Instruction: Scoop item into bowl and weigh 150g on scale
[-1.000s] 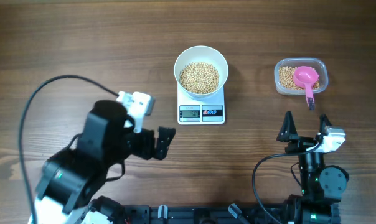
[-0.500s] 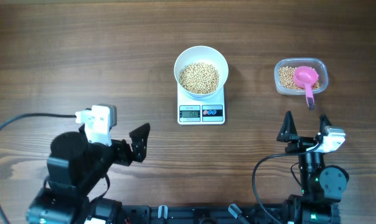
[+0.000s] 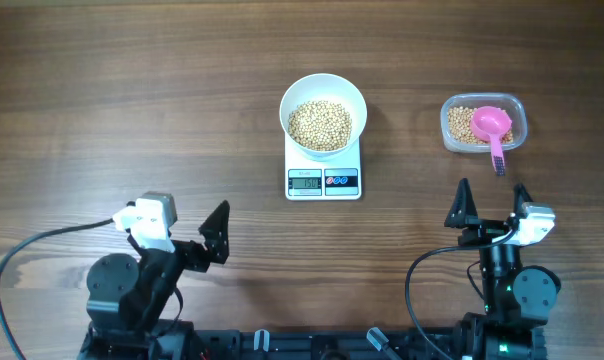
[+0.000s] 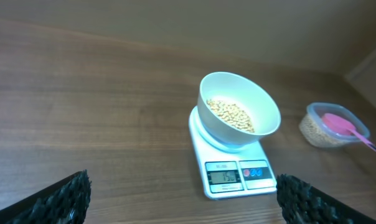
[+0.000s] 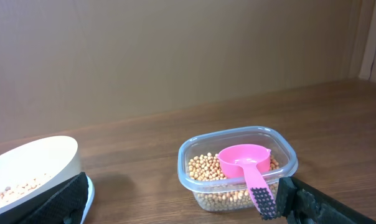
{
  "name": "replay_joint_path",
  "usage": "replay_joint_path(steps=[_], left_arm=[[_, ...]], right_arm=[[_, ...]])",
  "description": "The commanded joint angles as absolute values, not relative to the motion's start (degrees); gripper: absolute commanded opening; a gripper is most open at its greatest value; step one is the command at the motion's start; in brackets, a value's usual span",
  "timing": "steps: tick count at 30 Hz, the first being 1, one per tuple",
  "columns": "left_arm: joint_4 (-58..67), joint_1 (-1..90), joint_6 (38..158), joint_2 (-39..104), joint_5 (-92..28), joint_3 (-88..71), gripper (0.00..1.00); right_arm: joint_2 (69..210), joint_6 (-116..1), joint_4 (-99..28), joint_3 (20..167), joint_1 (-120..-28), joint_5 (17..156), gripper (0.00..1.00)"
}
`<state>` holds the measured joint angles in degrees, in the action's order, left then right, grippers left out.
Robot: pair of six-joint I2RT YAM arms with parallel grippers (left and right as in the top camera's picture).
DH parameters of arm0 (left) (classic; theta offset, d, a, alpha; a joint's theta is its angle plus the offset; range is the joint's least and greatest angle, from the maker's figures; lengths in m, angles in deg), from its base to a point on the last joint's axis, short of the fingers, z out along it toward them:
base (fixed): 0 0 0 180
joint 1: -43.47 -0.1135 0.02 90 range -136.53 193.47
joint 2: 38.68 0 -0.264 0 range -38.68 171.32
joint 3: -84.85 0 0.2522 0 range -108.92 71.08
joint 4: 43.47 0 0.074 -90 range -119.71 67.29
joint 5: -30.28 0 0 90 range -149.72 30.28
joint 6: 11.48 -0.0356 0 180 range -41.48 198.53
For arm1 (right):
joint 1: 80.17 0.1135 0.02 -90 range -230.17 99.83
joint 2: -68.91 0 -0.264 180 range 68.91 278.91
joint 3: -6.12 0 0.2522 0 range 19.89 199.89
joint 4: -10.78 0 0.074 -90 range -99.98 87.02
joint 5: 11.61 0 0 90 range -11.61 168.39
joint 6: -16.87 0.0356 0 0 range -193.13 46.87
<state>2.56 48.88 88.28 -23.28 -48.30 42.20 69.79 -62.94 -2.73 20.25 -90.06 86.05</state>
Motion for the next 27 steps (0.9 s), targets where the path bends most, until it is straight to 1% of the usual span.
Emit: replay_joint_path(steps=[1, 14, 25, 27], left_arm=[[-2.1, 45.7, 87.8, -27.1, -47.6, 47.7, 1.0], [-21.2, 39.9, 87.8, -38.3, -47.6, 62.4, 1.0], [-29.7, 39.3, 87.8, -38.5, -47.8, 67.2, 1.0], [-30.7, 39.3, 87.8, -38.5, -47.8, 67.8, 1.0]], right_arm=[[69.1, -62.6, -2.6, 20.2, -89.8, 85.5, 1.0], [69.1, -62.6, -2.6, 20.2, -89.8, 85.4, 1.0], [69.1, -62.6, -2.6, 20.2, -89.8, 85.5, 0.98], [69.1, -62.6, -2.6, 20.2, -89.8, 85.4, 1.0]])
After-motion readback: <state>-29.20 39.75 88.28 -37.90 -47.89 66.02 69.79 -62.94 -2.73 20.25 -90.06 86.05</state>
